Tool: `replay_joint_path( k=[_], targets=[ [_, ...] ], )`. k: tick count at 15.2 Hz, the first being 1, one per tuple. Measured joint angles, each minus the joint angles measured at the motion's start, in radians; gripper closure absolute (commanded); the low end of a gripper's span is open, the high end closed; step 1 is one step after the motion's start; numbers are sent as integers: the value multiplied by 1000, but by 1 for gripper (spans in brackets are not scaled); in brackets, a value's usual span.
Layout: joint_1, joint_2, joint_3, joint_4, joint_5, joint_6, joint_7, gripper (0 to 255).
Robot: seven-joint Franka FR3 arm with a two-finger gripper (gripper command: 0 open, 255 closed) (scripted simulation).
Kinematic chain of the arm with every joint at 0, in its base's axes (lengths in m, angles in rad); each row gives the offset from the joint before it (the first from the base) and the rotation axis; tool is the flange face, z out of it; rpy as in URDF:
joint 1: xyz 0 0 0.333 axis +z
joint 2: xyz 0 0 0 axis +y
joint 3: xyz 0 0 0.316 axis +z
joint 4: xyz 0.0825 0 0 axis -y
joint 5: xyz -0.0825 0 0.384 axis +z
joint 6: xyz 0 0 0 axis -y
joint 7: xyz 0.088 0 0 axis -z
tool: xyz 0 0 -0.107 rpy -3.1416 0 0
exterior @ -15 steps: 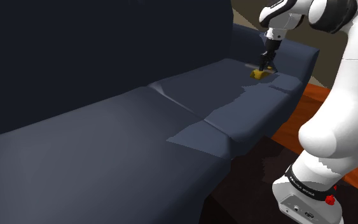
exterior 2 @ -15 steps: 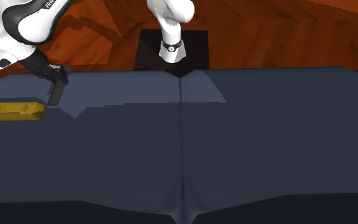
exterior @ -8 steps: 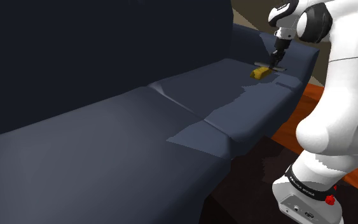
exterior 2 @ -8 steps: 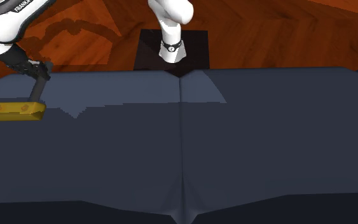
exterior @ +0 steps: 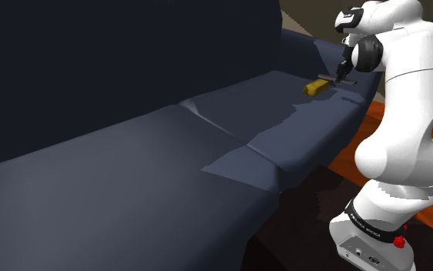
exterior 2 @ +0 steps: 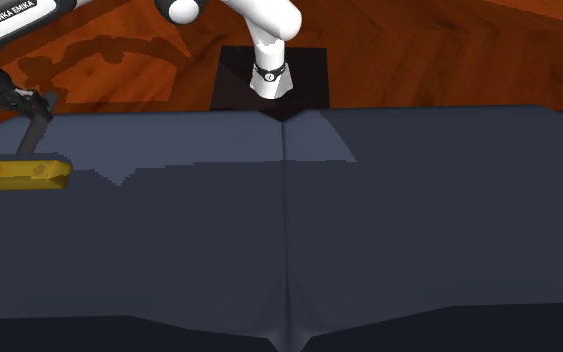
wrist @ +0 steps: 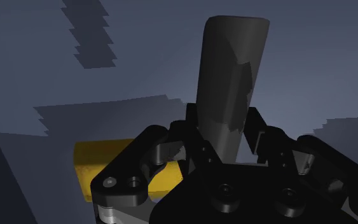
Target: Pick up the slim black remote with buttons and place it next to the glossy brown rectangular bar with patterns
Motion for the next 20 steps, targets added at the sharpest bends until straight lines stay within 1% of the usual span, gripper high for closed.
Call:
replay_joint_path(
  k=[2, 5, 11, 18, 20],
  targets=[
    [-3, 7, 1, -8, 2, 15, -6, 255],
    [8, -3, -1, -69, 2, 63, -14, 255],
    [20, 1, 1, -146, 6, 141, -23, 255],
    [27, 20, 7, -208, 15, 222, -35, 255],
    [28, 22, 7, -211, 16, 228, -34, 255]
  ],
)
